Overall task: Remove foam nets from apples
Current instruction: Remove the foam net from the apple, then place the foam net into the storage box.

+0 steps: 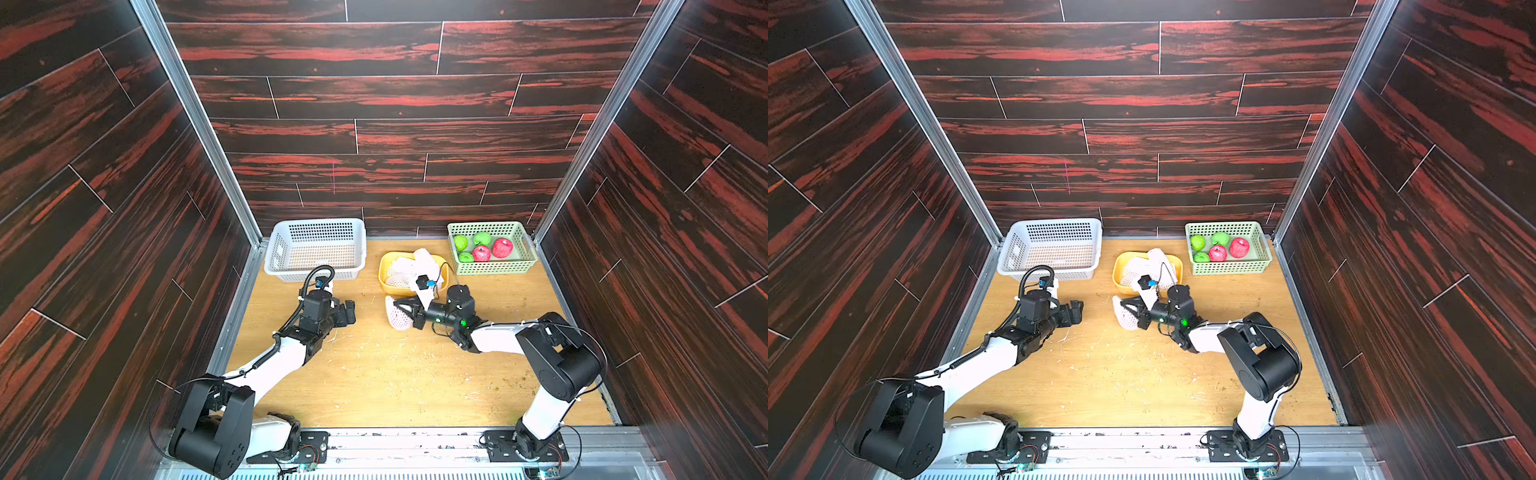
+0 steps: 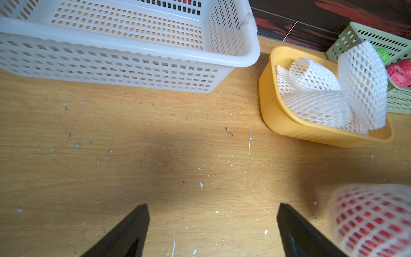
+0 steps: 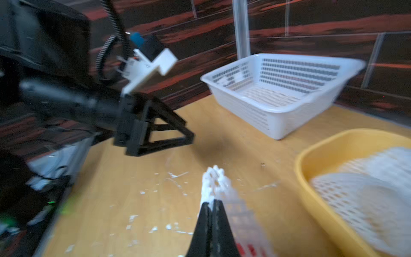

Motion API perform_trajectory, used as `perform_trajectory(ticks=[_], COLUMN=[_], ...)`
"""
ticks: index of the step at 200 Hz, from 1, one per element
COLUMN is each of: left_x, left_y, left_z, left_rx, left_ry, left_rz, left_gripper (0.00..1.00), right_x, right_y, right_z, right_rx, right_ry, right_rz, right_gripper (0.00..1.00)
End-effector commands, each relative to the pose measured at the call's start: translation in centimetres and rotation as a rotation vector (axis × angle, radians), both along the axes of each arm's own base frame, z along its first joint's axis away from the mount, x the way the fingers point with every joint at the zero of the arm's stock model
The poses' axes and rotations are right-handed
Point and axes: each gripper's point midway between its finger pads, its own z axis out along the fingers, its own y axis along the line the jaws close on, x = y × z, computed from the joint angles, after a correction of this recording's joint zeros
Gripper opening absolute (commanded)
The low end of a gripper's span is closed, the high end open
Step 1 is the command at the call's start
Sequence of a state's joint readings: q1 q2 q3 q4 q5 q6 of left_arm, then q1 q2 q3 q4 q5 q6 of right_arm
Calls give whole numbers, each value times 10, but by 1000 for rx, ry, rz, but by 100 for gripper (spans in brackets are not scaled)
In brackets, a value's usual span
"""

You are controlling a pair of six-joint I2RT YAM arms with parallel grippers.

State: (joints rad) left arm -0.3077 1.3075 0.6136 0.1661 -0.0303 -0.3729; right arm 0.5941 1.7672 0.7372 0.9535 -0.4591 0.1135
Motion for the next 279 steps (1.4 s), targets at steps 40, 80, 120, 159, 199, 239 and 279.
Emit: perform_trajectory(ticks=[40,80,120,159,199,239,279], left_x=[12,12,12,15,24,43,81], left_y=[-8,-11,-12,-12,-16,-29,-70], left_z=[16,14,14,25,69,141,170], left_rx=[-16,-16,-13,-13,-63,-92,-78], left_ry=[-42,-43,-41,-68,-167,-375,-421], left_rz=[-24,-36,-39,-39,-30,-66,-179], left_gripper=[94,94,94,94,94,87,81], right_x=[7,7,17,24,71,151,202], right_y=[-15,-11,-11,-12,-19,-32,-45], right_z=[13,1,-1,63,116,101,69], right_rx=[165,152,83,135,214,191,211], right_ry=[27,47,66,104,340,590,754], right_rz=[-68,-99,-163,-163,-182,-255,-262], right_gripper=[0,0,0,0,0,0,0])
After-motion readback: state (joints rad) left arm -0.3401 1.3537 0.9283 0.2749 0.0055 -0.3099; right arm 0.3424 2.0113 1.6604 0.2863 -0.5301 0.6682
